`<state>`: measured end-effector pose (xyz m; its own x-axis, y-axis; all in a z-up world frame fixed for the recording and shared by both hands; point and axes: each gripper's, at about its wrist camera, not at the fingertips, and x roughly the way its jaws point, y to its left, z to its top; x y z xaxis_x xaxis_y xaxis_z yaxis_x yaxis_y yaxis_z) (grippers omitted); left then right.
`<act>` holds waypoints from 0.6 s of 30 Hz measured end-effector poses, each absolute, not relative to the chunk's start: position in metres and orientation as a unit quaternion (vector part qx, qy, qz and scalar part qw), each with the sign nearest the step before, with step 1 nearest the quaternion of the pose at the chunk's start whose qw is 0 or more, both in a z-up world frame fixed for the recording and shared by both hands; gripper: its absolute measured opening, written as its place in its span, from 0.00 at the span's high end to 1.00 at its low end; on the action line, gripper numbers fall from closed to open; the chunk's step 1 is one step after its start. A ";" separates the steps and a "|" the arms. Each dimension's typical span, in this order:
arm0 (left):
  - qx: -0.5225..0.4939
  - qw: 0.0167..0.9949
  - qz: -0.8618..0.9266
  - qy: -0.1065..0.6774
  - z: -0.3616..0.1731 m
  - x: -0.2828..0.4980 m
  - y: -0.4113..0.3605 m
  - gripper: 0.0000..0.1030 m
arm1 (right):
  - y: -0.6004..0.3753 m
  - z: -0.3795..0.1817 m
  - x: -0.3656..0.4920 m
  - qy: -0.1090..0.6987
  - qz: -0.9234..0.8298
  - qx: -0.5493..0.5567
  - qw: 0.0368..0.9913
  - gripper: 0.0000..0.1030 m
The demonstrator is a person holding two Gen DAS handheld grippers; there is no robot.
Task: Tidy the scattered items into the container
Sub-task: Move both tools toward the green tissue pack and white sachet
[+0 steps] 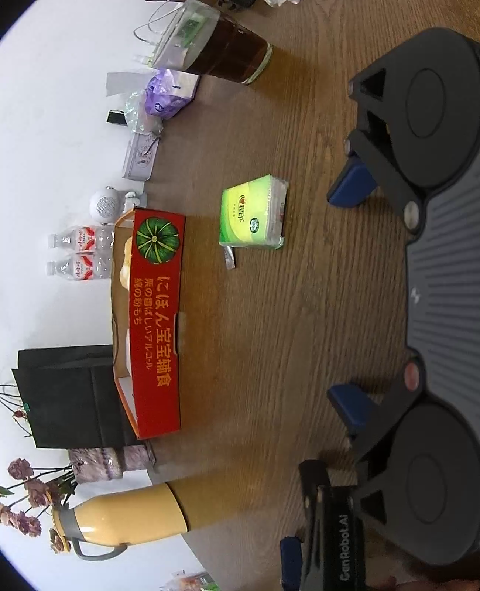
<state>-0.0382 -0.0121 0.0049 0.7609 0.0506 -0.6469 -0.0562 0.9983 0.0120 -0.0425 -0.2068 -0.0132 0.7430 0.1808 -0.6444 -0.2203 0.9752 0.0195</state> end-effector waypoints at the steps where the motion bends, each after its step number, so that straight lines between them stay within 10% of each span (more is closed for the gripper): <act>1: -0.004 0.938 0.028 0.345 0.005 -0.038 -0.012 0.00 | -0.207 -0.013 -0.043 0.342 0.107 -0.029 0.933 0.00; 11: 0.029 0.946 -0.062 0.318 0.017 -0.015 -0.029 0.00 | -0.233 0.000 0.007 0.320 0.045 -0.042 0.945 0.13; 15: 0.049 0.949 -0.159 0.268 0.036 0.017 -0.058 0.00 | -0.246 -0.005 0.039 0.347 0.088 -0.022 0.933 0.56; 18: 0.079 0.943 -0.195 0.258 0.039 0.048 -0.091 0.00 | -0.260 0.003 0.050 0.349 0.083 -0.028 0.933 0.57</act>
<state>0.0476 -0.0912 0.0388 0.7903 -0.3277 -0.5177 0.4089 0.9114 0.0472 0.0501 -0.2597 0.0026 0.7430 0.1348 -0.6555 -0.1741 0.9847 0.0052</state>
